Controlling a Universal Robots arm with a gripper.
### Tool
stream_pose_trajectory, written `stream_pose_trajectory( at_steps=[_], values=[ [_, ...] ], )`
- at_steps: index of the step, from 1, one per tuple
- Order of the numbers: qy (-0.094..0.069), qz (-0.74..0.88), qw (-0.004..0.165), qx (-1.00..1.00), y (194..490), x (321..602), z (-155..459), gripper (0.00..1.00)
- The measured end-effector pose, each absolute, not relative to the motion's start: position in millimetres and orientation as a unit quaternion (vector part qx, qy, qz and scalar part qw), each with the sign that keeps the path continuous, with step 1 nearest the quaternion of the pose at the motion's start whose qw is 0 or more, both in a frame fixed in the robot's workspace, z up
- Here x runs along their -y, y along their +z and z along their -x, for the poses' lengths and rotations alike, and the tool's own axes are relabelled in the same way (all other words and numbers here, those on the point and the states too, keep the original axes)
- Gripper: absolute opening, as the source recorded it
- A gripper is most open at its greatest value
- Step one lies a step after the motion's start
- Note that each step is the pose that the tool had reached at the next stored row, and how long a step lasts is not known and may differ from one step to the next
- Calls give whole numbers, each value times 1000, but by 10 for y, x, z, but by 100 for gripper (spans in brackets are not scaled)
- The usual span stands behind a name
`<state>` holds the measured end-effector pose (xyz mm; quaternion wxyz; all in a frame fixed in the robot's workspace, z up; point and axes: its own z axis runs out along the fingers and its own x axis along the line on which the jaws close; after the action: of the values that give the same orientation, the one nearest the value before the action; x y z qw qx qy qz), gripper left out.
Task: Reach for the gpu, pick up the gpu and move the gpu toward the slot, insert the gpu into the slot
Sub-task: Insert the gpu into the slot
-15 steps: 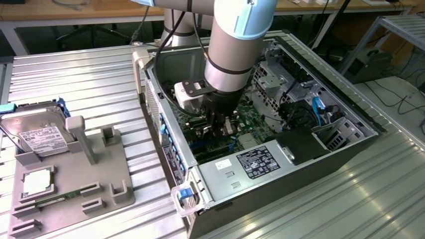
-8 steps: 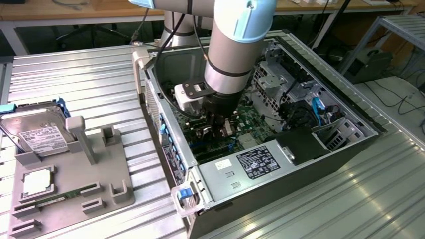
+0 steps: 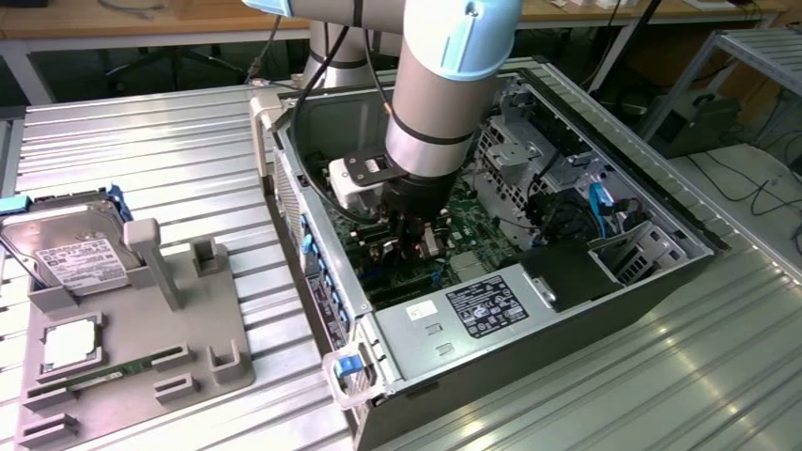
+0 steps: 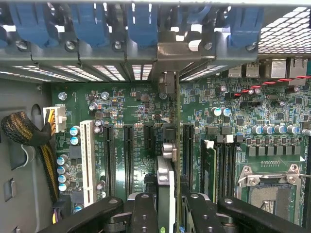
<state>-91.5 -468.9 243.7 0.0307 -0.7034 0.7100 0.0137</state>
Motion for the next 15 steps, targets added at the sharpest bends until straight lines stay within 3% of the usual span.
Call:
stream_pose_trajectory(
  at_steps=[15],
  values=[
    [9, 704, 26, -710, 2435, 4636, 912, 27]
  ],
)
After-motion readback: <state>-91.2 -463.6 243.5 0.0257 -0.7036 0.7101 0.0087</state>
